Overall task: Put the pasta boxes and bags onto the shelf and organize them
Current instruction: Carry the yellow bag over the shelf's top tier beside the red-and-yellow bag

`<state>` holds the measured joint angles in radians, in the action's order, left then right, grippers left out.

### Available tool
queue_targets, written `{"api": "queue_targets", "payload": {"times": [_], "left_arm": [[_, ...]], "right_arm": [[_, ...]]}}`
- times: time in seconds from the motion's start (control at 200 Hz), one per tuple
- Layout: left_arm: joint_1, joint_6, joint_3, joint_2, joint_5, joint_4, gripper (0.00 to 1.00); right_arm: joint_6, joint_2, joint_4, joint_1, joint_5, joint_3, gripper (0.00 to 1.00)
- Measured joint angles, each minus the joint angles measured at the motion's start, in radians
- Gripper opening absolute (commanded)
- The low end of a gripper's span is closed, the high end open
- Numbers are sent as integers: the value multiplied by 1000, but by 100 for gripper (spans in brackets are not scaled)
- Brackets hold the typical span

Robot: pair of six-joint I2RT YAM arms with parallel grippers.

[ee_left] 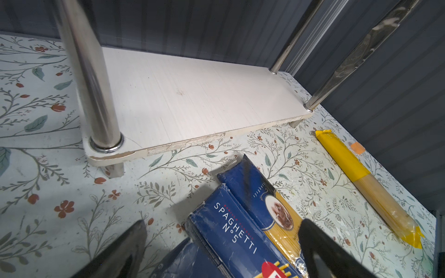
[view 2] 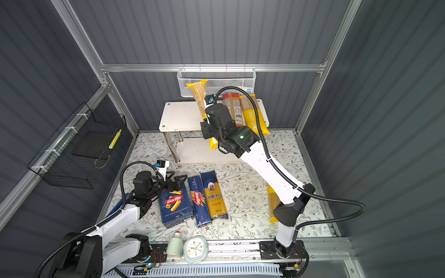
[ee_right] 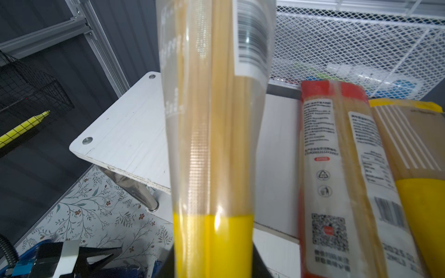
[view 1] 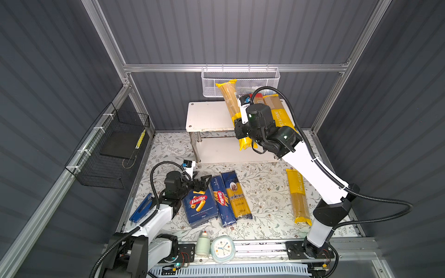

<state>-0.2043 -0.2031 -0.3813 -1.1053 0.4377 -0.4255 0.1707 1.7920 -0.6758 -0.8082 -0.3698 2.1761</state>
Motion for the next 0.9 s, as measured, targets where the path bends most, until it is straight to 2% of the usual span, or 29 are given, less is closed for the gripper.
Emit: {"api": "queue_targets", "payload": {"times": [0.275,0.9], "left_arm": [[0,0,0,2,0,2,99],[0,0,0,4,0,2,99]], "right_arm": [[-19,84,-13,3,-37,108,0],[28,177,-35,84,-27,198,2]]}}
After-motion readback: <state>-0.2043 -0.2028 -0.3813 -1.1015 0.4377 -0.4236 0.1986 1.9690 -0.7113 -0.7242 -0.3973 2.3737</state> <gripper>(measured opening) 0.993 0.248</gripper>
